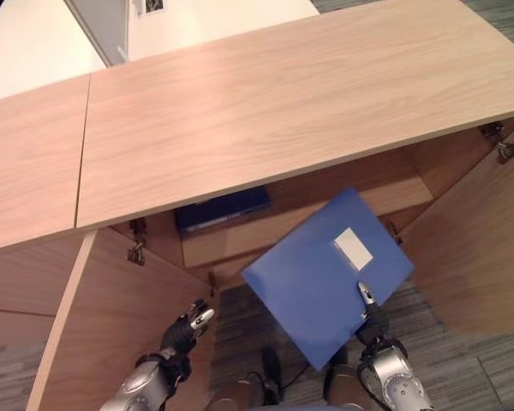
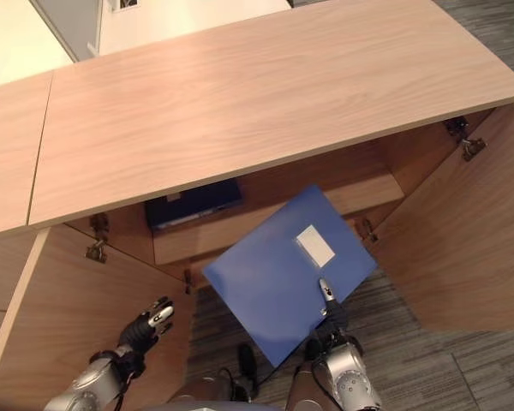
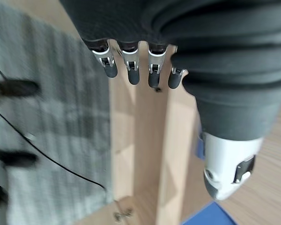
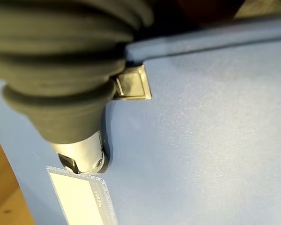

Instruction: Put the empty folder in the office cabinet

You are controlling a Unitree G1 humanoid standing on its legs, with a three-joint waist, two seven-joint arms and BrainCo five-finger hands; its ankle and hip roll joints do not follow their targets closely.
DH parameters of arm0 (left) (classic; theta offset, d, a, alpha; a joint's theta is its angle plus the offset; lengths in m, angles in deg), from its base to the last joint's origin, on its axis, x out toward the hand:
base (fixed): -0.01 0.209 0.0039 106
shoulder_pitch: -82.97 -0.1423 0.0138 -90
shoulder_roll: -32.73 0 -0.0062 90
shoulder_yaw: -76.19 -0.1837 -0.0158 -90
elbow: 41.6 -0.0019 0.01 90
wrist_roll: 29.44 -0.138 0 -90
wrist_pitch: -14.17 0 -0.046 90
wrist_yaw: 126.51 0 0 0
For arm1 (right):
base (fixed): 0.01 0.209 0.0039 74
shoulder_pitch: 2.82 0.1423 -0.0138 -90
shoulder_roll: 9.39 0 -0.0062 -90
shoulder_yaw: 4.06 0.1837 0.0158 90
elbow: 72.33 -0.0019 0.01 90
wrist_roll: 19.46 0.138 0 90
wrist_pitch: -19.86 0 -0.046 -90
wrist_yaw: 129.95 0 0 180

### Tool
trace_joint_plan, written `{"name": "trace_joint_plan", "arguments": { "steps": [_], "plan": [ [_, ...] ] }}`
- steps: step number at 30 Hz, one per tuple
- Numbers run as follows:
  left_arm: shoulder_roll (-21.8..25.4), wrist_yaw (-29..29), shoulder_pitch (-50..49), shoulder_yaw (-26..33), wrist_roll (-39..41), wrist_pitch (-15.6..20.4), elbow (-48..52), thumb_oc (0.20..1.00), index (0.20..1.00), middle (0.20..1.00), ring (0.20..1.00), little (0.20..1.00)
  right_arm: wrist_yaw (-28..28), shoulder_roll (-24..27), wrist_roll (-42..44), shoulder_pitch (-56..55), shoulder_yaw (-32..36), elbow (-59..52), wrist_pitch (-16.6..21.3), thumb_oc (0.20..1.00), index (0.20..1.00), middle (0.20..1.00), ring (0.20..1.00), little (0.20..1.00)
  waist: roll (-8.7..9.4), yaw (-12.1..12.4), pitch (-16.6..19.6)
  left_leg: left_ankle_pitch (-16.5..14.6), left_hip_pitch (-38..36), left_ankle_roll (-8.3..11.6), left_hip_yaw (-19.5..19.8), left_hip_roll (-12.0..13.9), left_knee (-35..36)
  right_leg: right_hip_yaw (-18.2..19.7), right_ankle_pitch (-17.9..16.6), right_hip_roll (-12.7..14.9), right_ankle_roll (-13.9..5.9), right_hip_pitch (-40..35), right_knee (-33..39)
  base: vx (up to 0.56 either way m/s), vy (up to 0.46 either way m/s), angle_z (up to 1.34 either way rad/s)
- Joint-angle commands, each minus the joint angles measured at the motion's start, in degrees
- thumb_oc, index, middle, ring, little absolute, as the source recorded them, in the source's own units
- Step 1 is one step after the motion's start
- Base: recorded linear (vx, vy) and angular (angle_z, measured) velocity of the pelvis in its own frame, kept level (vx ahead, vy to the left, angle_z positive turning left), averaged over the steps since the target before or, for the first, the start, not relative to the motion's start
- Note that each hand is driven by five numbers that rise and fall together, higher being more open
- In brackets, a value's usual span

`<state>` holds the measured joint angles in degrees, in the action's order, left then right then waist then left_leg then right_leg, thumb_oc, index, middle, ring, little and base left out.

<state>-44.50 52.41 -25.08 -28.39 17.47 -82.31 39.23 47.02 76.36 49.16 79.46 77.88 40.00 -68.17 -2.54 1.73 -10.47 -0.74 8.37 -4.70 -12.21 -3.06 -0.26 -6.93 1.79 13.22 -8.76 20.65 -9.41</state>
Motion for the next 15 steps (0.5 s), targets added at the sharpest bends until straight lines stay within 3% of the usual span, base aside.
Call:
{"name": "trace_joint_plan", "arguments": {
  "steps": [1,3,6,7,15],
  "plan": [
    [1.57,-1.84,-3.54,0.47,1.38,2.08,5.52,1.000,1.000,1.000,1.000,1.000,-3.57,-0.42,2.37,-0.08,1.31,-8.19,2.68,0.200,0.200,0.200,0.200,0.200,3.00,-1.46,0.42,-6.81,2.26,3.08,1.72,3.52,-8.76,-0.97,-6.84,-0.65,-1.05,-3.73,6.62,0.06,-0.129,0.46],
    [1.39,-1.91,-3.93,-0.22,0.98,2.06,4.69,1.000,1.000,1.000,1.000,1.000,-3.91,0.26,2.77,-0.23,1.41,-10.58,3.56,0.200,0.200,0.200,0.200,0.200,3.86,-1.47,0.24,-7.20,3.49,3.34,2.26,3.59,-9.99,-1.25,-7.44,-0.70,-0.74,-3.70,6.49,-0.01,-0.141,0.61],
    [2.17,-2.17,-3.58,-2.08,0.36,1.85,4.68,1.000,1.000,1.000,1.000,1.000,-2.92,0.88,4.09,1.34,1.50,-12.87,5.94,0.200,0.200,0.200,0.200,0.200,3.71,-1.55,0.07,-6.84,6.87,3.84,2.97,4.91,-11.79,-2.52,-7.63,-0.61,0.01,-0.90,4.13,-0.02,-0.098,0.36],
    [2.54,-2.16,-3.28,-2.79,0.37,1.79,4.56,1.000,1.000,1.000,1.000,1.000,-2.44,0.95,4.48,2.00,1.47,-13.70,6.71,0.200,0.200,0.200,0.200,0.200,3.14,-1.34,0.22,-8.37,7.23,4.13,3.99,5.43,-12.21,-2.22,-6.17,-1.11,-0.31,-0.64,3.16,0.02,-0.076,-0.04],
    [3.56,-1.85,-0.18,-7.46,0.93,2.35,4.47,1.000,1.000,1.000,1.000,1.000,2.57,1.84,4.06,14.14,3.41,-19.28,14.87,0.200,0.200,0.200,0.200,0.200,1.69,-0.35,0.47,-8.42,17.76,4.18,6.48,5.45,-17.53,-2.45,-1.54,0.39,2.54,9.92,-6.88,-0.05,-0.058,0.09]
  ]
}}
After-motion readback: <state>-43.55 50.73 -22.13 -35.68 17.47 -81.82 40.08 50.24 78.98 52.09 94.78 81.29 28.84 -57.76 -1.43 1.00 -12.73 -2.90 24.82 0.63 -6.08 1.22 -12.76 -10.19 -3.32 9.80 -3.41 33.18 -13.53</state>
